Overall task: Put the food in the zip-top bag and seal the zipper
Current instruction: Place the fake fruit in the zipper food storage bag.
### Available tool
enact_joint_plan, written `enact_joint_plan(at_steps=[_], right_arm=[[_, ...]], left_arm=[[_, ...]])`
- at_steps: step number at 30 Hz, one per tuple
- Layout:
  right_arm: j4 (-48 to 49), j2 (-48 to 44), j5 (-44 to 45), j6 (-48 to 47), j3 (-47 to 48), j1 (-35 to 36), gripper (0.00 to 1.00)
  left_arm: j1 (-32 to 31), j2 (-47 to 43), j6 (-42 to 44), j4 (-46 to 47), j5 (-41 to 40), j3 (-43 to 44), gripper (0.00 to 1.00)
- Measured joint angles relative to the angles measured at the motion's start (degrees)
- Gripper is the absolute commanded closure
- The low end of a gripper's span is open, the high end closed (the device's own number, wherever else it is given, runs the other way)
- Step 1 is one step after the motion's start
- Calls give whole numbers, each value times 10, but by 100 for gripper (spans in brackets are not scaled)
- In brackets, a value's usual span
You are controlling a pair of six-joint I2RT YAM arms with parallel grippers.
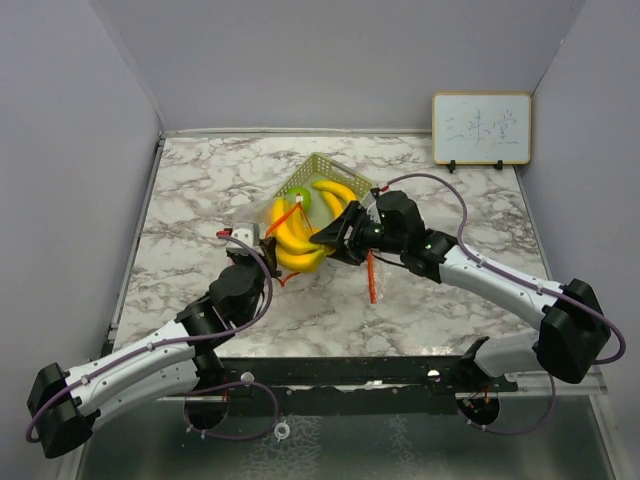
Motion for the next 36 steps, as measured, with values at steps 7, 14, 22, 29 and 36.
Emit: enact_joint_plan(at_steps=[7, 14, 22, 29, 36], right_arm=[[-43, 3, 108, -40, 33, 47, 80], [-101, 26, 240, -101, 110, 110, 78], [-109, 62, 338, -152, 144, 142, 76], [-119, 96, 407, -216, 209, 159, 50], [-87, 101, 421, -285, 256, 165, 55]], left_arm=[[8, 31, 1, -9, -6, 9, 100], [14, 40, -4, -9, -30, 16, 100], [17, 68, -25, -28, -31, 22, 100], [24, 106, -34, -111, -32, 92, 100], [26, 74, -51, -152, -38, 137, 100]])
